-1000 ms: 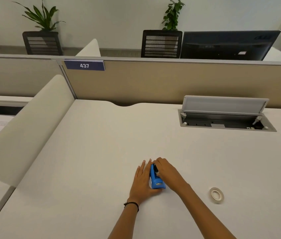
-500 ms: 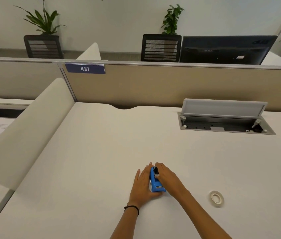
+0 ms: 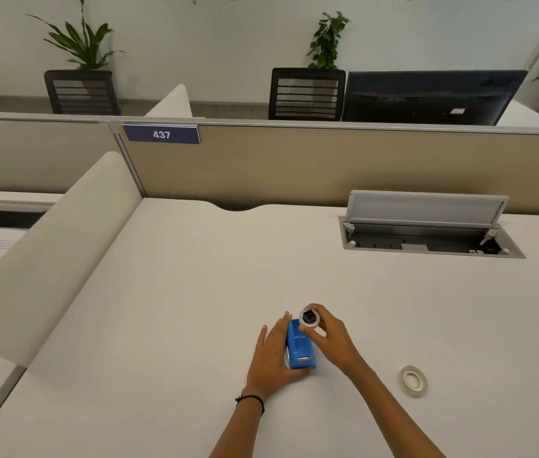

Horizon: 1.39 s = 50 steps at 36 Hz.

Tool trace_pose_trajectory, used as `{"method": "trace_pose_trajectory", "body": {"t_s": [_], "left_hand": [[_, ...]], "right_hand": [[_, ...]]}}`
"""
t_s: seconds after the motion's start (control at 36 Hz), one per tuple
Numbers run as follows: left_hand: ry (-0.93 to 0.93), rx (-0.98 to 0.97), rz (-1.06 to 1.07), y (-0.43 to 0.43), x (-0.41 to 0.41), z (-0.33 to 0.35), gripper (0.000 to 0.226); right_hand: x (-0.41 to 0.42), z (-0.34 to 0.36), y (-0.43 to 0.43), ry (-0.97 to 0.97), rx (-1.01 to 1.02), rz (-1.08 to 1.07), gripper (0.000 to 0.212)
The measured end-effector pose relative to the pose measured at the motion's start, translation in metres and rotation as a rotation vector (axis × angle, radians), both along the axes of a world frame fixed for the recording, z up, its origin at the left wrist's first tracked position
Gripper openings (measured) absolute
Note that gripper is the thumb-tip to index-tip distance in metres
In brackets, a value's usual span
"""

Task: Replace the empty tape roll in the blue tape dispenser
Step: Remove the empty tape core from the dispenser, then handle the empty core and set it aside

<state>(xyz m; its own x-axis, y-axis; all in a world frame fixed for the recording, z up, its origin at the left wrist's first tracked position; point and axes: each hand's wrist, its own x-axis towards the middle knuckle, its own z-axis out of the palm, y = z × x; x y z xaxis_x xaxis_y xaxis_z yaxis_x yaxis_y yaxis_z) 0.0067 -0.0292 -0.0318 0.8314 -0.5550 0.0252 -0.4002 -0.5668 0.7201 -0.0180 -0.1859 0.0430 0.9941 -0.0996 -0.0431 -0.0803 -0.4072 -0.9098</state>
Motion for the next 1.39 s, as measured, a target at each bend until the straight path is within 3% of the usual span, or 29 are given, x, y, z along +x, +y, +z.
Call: {"method": "trace_pose_trajectory", "body": {"t_s": [0.11, 0.28, 0.36, 0.47, 0.64, 0.78, 0.94, 1.19, 1.39], "left_hand": [[0.045, -0.015, 0.017, 0.0, -0.003, 0.004, 0.093], [0.328, -0.022, 0.016, 0.002, -0.005, 0.029, 0.096], [0.41, -0.08, 0.065, 0.007, -0.02, 0.047, 0.075], [0.377, -0.262, 0.178, 0.009, -0.054, 0.069, 0.04], [0.486, -0.361, 0.257, 0.002, -0.096, 0.084, 0.02], [0.469, -0.371, 0.275, -0.004, -0.116, 0.092, 0.013], [0.413, -0.415, 0.306, 0.0, -0.127, 0.1, 0.02], [0.305, -0.493, 0.296, 0.002, -0.138, 0.112, 0.019], [0.223, -0.535, 0.285, 0.001, -0.14, 0.118, 0.019]], "right_hand": [[-0.011, 0.007, 0.0, -0.02, 0.062, -0.07, 0.03], [-0.039, 0.012, -0.006, 0.017, 0.086, -0.119, 0.043], [-0.057, 0.013, -0.01, 0.052, 0.109, -0.108, 0.045], [-0.083, 0.014, -0.008, 0.11, 0.235, -0.127, 0.041], [-0.115, 0.02, 0.002, 0.202, 0.441, -0.136, 0.022], [-0.133, 0.027, 0.012, 0.201, 0.417, -0.16, 0.023], [-0.141, 0.037, 0.018, 0.193, 0.266, -0.232, 0.027], [-0.153, 0.051, 0.022, -0.024, 0.119, -0.28, 0.024], [-0.156, 0.051, 0.023, -0.037, 0.103, -0.341, 0.024]]}}
